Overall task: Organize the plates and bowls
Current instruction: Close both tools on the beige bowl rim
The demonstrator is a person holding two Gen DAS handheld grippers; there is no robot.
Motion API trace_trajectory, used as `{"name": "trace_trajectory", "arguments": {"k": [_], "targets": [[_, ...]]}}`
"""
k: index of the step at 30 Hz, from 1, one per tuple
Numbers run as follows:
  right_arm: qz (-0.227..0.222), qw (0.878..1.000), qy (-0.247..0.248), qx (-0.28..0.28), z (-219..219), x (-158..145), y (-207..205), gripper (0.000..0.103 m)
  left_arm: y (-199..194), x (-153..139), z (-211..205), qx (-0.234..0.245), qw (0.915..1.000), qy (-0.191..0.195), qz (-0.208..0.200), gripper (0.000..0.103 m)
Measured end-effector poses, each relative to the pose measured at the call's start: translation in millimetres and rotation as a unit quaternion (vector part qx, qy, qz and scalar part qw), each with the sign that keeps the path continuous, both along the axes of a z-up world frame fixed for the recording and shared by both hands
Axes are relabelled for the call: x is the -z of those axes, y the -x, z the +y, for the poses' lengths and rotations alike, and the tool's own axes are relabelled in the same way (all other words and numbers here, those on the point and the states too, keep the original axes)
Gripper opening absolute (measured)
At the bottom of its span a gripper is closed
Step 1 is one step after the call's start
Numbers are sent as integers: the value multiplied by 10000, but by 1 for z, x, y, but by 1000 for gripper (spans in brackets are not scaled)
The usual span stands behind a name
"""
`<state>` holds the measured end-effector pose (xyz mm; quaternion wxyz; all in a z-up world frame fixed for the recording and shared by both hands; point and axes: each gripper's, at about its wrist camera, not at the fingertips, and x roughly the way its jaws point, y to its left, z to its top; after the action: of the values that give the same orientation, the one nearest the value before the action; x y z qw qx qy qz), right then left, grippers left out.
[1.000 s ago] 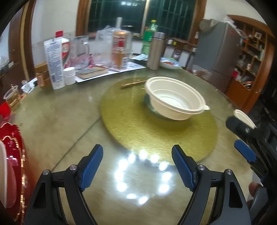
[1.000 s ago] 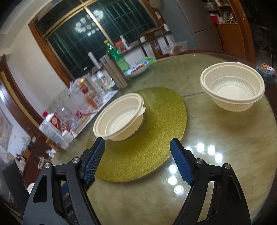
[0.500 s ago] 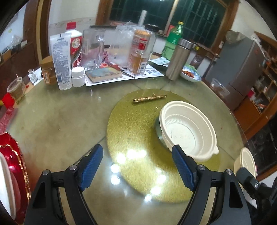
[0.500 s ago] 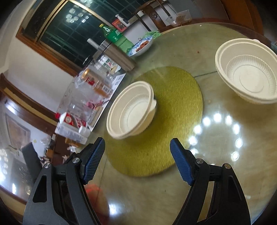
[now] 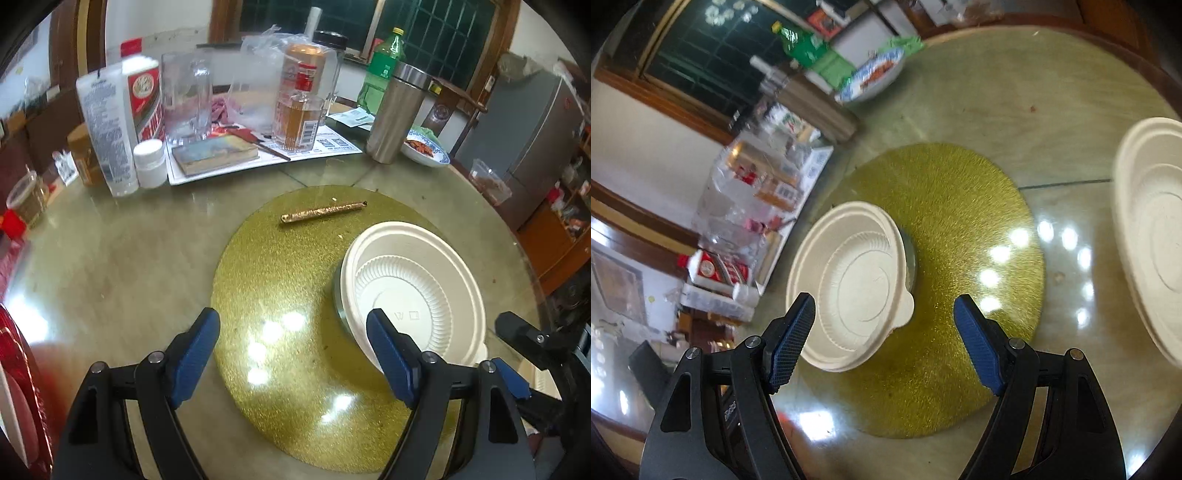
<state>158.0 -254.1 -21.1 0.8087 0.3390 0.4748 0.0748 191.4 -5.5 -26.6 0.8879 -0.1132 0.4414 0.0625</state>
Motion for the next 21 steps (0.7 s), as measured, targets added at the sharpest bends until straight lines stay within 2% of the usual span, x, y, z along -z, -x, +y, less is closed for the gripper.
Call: {"name": "trace_trajectory", "arguments": {"k": [5, 9, 12, 13, 14, 21], "targets": [[88, 9998, 193, -11, 0, 2, -14, 78, -15, 3, -9, 127, 9995, -252, 163, 82], [76, 9994, 341, 13, 0, -1, -19, 72, -22, 9, -13, 160, 9993, -275, 211, 81], [104, 9988, 482, -5, 1, -1, -22, 51, -25, 16, -15, 219, 9990, -262, 281, 79], [146, 9986, 507, -15, 2, 1, -24, 48, -25, 17, -15, 226, 9990, -258, 286, 74], [197, 9985, 500, -47, 3, 4, -26, 48, -26, 18, -16, 227, 9990, -251, 293, 71], [239, 9980, 581, -51, 7, 8, -31, 48, -30, 21, -18, 284, 9989, -127, 342, 70]]}}
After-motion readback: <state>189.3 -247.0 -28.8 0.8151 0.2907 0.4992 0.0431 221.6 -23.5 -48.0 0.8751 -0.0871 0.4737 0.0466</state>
